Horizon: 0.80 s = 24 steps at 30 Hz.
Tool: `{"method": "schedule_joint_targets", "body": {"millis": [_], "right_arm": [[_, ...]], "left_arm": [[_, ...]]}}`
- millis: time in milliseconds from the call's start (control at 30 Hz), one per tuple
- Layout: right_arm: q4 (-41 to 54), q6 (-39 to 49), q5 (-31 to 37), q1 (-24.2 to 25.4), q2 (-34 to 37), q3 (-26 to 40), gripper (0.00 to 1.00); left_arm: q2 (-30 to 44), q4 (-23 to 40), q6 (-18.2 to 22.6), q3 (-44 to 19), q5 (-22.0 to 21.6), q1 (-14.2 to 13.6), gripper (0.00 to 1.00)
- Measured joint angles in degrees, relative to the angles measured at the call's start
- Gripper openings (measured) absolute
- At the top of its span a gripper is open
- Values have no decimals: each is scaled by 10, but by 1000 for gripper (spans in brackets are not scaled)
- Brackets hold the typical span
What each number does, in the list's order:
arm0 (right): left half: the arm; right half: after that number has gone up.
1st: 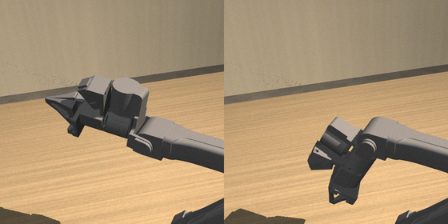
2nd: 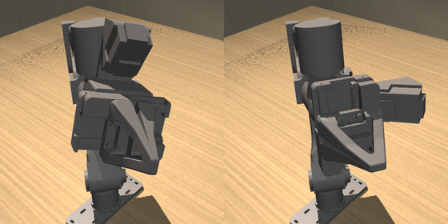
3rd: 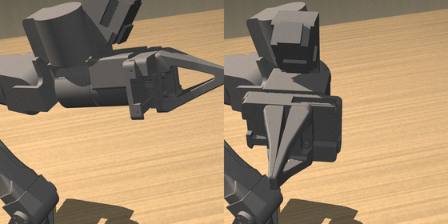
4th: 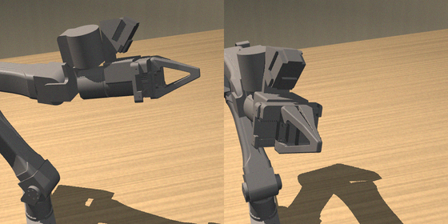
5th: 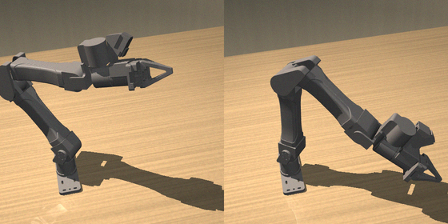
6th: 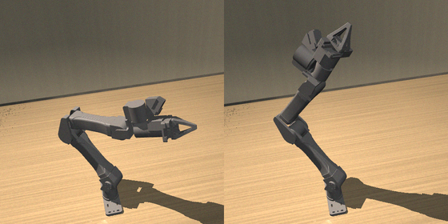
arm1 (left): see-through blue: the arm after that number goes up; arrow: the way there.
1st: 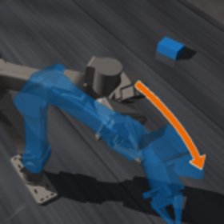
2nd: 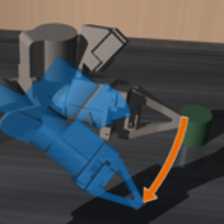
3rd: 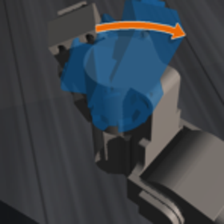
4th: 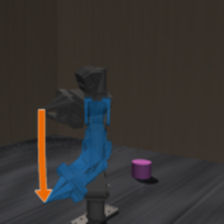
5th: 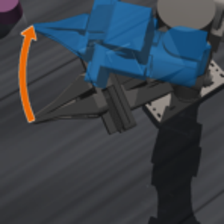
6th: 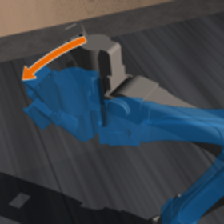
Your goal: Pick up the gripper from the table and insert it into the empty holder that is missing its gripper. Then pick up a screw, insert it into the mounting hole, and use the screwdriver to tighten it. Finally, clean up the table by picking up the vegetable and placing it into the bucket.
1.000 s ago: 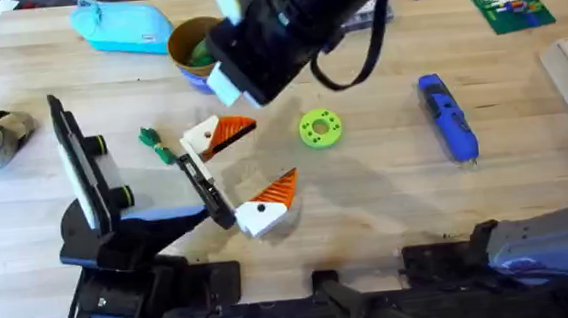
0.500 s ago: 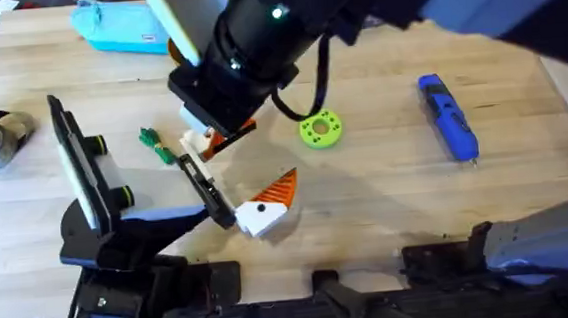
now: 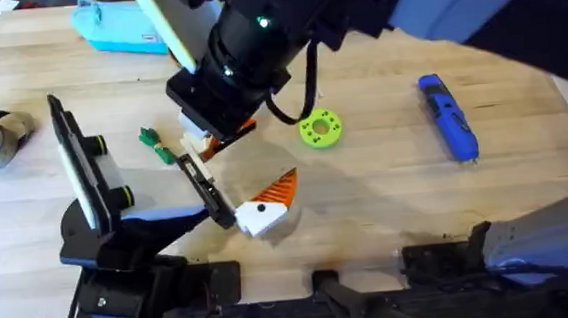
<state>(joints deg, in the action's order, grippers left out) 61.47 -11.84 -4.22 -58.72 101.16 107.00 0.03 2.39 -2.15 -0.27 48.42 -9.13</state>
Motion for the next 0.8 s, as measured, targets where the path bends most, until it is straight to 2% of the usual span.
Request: {"method": "schedule_joint_targets", "body": {"millis": [800], "right_arm": [[1,3,-32,1,20,0,6]], "left_arm": [[0,0,0,0,0,0,990]]}}
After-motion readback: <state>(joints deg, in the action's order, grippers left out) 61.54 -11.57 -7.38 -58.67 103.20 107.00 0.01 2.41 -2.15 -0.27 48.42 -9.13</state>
